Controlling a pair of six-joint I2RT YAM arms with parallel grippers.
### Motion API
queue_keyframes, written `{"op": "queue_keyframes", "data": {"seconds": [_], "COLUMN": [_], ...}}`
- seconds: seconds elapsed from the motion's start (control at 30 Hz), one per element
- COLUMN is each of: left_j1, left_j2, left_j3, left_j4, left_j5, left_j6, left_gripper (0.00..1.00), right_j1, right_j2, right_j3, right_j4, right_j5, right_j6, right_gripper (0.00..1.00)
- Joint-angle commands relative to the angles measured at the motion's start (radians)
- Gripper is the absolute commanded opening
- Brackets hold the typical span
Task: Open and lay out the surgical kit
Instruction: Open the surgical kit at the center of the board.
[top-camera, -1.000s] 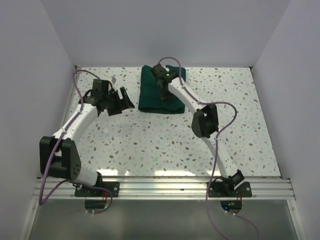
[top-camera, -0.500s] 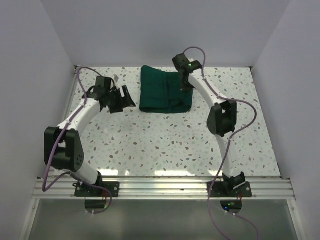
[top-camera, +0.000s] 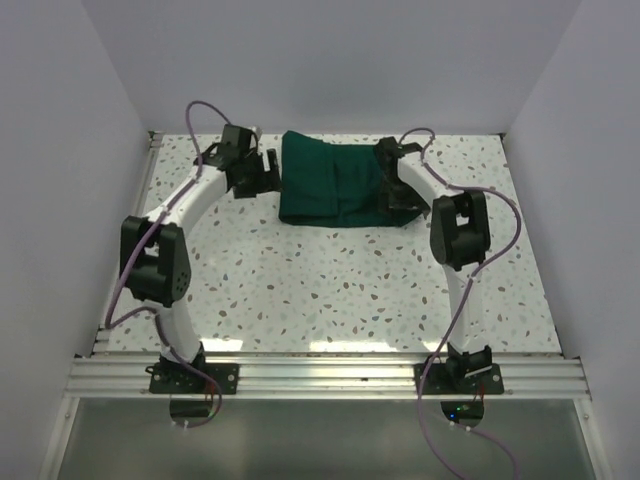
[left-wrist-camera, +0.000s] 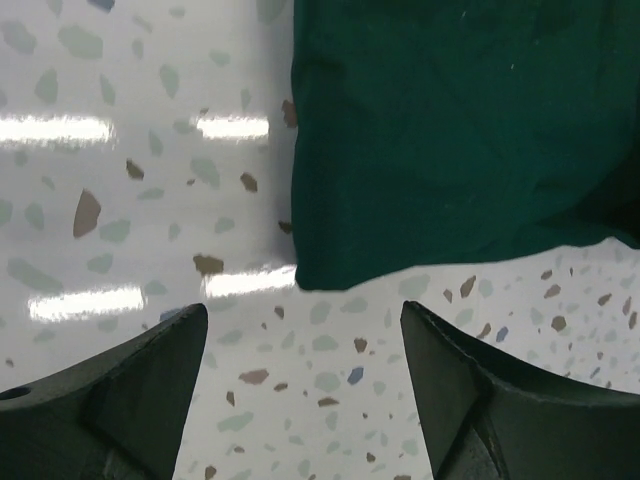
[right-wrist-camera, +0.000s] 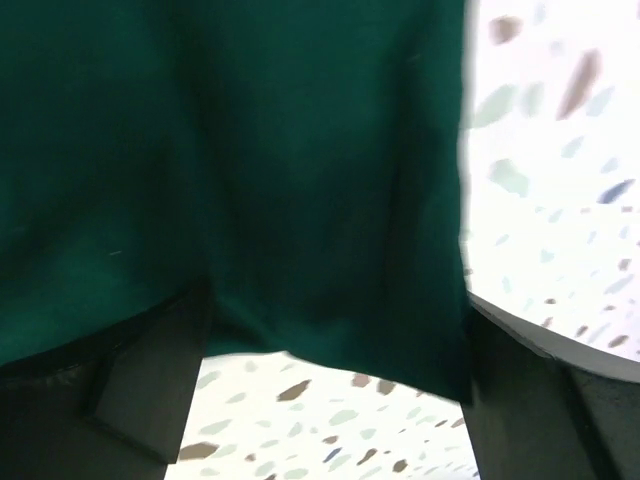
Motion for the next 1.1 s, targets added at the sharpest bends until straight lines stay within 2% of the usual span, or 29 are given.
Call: {"op": "queue_keyframes", "data": {"seconds": [0.0, 0.07, 0.17, 0.27, 0.47, 0.6, 0.77, 0.87, 0.93, 1.0, 1.03, 1.07], "left_j1": [-0.084, -0.145, -0.219, -0.27, -0.345, -0.405, -0.431, -0.431, -0.429, -0.429, -0.429, -0.429], "left_j2": [0.125, 0.232, 0.391, 0.519, 0.621, 0.688, 0.745, 0.759, 0.759, 0.753, 0.747, 0.742], "left_j3": [0.234, 0.346, 0.647, 0.807, 0.811, 0.86, 0.883, 0.88, 0.877, 0.869, 0.866, 0.866], "left_j4": [-0.073, -0.11, -0.188, -0.228, -0.148, -0.162, -0.202, -0.214, -0.219, -0.22, -0.219, -0.219], "left_j5": [-0.155, -0.209, -0.282, -0.328, -0.416, -0.566, -0.693, -0.706, -0.704, -0.704, -0.706, -0.713], "left_j6": [0.058, 0.065, 0.051, 0.031, -0.003, -0.001, 0.0, 0.002, -0.003, -0.003, -0.003, -0.003], "left_gripper": [0.82, 0.82, 0.82, 0.82, 0.83, 0.85, 0.86, 0.85, 0.82, 0.74, 0.61, 0.58], "right_j1": [-0.014, -0.015, -0.015, -0.015, -0.014, -0.015, -0.014, -0.014, -0.015, -0.015, -0.015, -0.014], "right_j2": [-0.084, -0.117, -0.184, -0.265, -0.405, -0.486, -0.514, -0.508, -0.496, -0.488, -0.485, -0.479], "right_j3": [-0.008, -0.016, -0.043, -0.079, -0.146, -0.221, -0.275, -0.277, -0.274, -0.269, -0.267, -0.264], "right_j4": [0.007, 0.007, 0.006, -0.001, -0.037, -0.021, -0.004, 0.006, 0.004, 0.004, 0.004, 0.004], "right_j5": [0.07, 0.099, 0.111, 0.094, 0.007, -0.038, -0.097, -0.11, -0.116, -0.128, -0.131, -0.131], "right_j6": [0.011, 0.001, 0.003, 0.023, 0.04, 0.035, 0.037, 0.032, 0.029, 0.028, 0.029, 0.026], "right_gripper": [0.99, 0.99, 0.99, 0.99, 0.99, 0.99, 0.99, 0.99, 0.99, 0.99, 0.99, 0.99]}}
